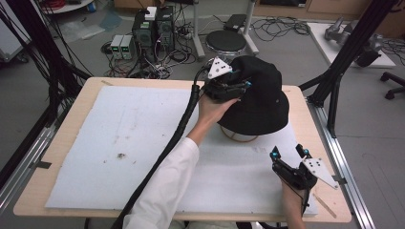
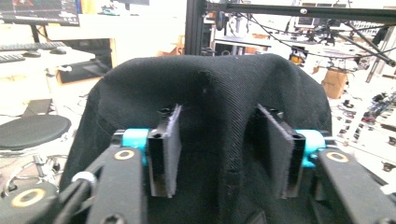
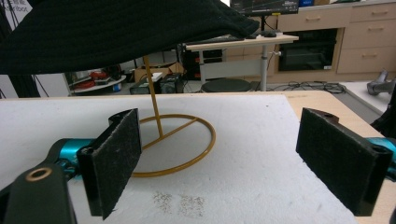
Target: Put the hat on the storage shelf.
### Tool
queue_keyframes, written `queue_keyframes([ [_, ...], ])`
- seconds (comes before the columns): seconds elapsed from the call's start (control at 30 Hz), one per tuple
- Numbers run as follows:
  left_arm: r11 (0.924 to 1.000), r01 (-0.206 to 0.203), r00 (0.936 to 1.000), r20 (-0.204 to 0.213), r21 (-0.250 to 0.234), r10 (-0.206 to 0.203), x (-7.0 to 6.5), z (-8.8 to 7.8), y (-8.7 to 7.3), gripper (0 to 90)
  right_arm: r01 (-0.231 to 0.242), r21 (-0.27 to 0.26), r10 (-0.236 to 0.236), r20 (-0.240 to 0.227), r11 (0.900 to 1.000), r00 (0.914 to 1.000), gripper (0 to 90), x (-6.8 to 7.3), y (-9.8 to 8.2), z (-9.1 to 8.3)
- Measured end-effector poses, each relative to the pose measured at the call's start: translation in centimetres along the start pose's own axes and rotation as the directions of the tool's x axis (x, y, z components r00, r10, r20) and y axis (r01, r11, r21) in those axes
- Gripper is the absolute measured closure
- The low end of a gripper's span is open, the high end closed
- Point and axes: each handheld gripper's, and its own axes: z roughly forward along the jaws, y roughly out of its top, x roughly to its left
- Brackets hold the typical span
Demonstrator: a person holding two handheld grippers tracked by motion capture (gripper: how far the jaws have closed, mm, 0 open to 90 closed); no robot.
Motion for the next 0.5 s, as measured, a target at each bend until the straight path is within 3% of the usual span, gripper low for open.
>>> queue_keyframes([
  [0.5, 1.0, 0.004, 0.9998, -0.017, -0.009, -0.004, 0.27, -0.88, -0.06, 38.5, 0.0, -0.002, 0.0, 0.001, 1.0, 1.0, 13.6, -0.06, 0.02, -0.1],
])
